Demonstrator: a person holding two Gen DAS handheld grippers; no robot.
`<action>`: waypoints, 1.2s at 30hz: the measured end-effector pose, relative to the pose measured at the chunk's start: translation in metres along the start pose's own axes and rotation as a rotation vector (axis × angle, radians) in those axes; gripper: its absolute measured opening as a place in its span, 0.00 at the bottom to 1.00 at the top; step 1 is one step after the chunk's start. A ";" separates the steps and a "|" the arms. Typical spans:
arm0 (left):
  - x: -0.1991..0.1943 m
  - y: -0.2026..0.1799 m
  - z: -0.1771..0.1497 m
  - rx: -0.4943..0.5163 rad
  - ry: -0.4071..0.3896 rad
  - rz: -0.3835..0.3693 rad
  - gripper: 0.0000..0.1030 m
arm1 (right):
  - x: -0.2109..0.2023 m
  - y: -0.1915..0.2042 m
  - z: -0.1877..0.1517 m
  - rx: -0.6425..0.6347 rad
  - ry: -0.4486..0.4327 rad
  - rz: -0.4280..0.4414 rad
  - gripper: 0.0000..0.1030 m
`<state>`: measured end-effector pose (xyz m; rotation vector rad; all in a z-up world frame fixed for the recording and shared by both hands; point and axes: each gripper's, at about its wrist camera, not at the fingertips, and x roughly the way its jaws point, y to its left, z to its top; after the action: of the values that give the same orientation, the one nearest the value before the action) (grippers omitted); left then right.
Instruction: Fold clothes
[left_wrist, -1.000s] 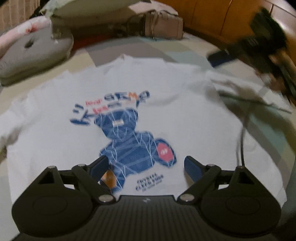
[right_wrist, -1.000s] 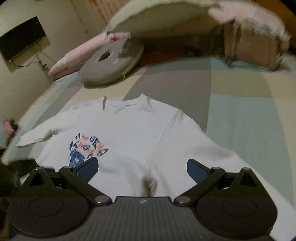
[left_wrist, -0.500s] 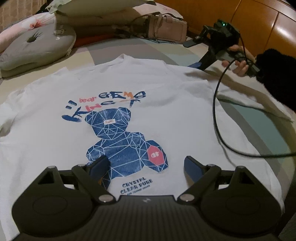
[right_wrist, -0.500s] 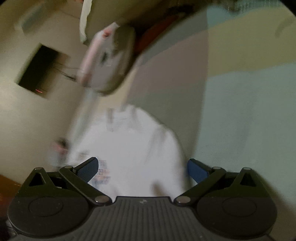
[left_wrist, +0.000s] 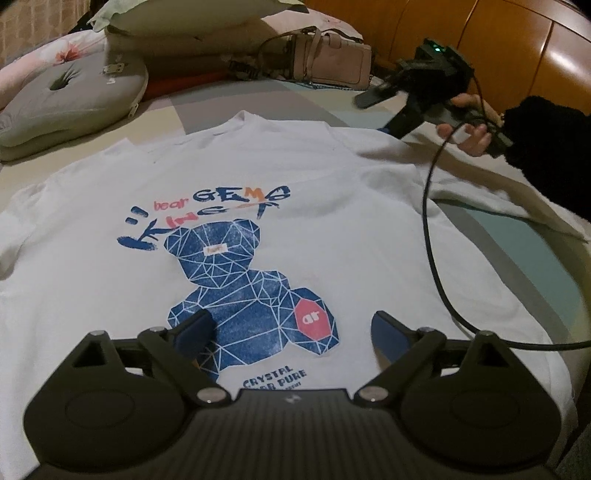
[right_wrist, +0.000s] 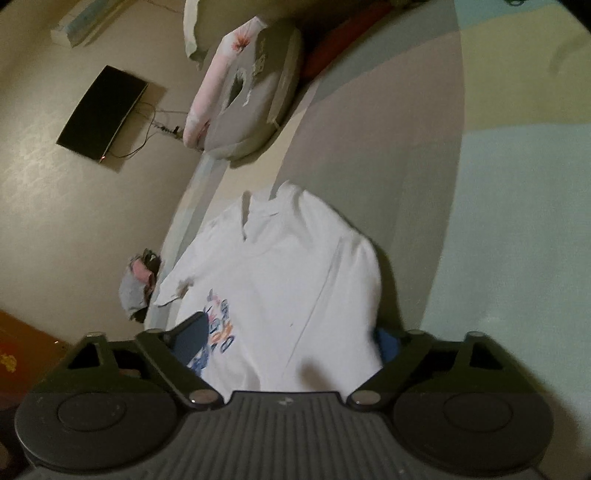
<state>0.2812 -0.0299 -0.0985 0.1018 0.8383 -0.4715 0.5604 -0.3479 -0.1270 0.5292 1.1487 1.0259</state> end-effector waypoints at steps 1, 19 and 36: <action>0.000 0.000 0.000 0.002 0.001 0.002 0.90 | 0.005 0.000 0.003 -0.010 -0.007 -0.025 0.55; -0.014 0.016 -0.004 -0.027 -0.008 0.028 0.90 | 0.021 0.026 0.031 -0.207 -0.019 -0.389 0.07; -0.031 0.090 0.023 0.042 -0.018 0.193 0.90 | 0.073 0.198 -0.009 -0.571 0.073 -0.675 0.72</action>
<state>0.3186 0.0555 -0.0689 0.2151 0.7922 -0.3077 0.4795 -0.1931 -0.0086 -0.3411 0.9342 0.7242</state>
